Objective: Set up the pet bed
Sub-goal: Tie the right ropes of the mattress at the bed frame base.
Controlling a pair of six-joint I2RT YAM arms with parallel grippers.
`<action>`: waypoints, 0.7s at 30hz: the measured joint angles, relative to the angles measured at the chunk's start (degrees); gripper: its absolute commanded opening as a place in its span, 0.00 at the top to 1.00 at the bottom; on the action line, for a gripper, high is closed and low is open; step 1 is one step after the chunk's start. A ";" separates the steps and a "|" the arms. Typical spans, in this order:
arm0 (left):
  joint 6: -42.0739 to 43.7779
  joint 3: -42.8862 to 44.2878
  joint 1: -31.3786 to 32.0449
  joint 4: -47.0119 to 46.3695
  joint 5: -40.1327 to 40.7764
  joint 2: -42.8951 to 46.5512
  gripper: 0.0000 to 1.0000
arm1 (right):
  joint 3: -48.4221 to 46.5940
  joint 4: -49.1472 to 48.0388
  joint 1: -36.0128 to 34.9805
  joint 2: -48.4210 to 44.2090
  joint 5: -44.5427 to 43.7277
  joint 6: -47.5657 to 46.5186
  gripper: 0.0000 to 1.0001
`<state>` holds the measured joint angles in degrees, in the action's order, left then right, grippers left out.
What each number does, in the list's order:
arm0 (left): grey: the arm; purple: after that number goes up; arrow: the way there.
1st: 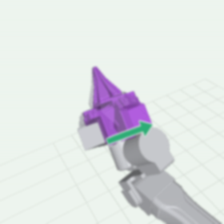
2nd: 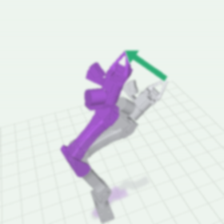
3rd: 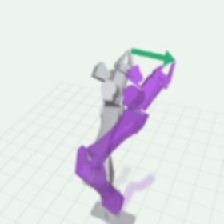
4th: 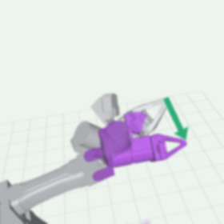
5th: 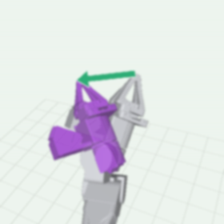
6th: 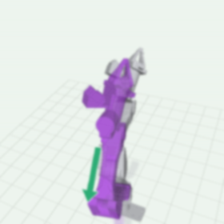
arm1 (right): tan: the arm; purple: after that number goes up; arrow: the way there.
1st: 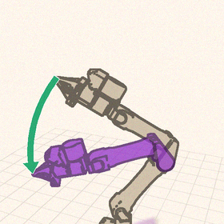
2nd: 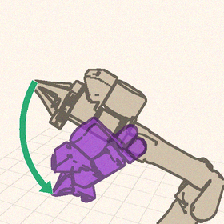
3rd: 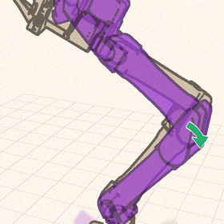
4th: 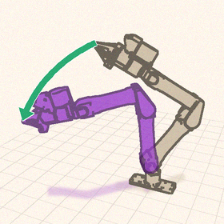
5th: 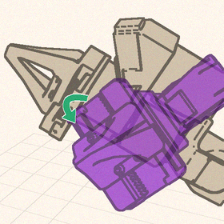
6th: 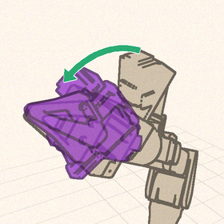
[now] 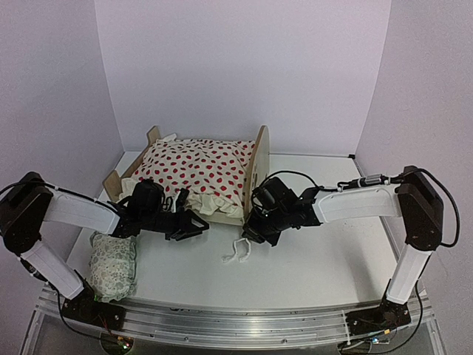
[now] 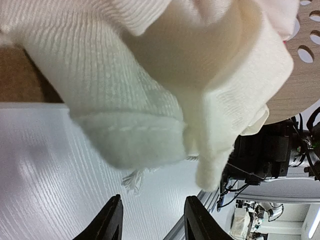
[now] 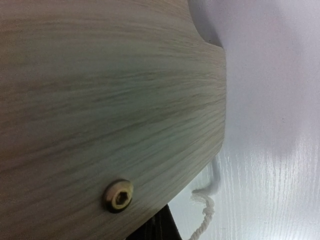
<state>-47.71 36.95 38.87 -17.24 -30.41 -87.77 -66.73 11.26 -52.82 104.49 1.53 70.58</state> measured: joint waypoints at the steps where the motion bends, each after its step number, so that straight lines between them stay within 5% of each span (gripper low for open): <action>1: -0.79 0.39 0.00 0.52 -0.53 -0.73 0.53 | 0.26 -0.25 0.00 0.00 -0.02 -0.87 1.00; 10: 14.48 7.72 5.01 5.77 -2.12 -5.04 0.44 | 0.98 -1.00 0.07 -0.02 -0.46 -5.05 1.00; 21: 33.81 8.70 16.00 10.44 7.66 -9.32 0.46 | 2.29 -2.69 0.07 -0.46 -0.73 -6.89 1.00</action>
<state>-13.90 45.65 54.87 -6.80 -22.75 -97.09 -64.45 8.58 -52.75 104.03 0.80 63.69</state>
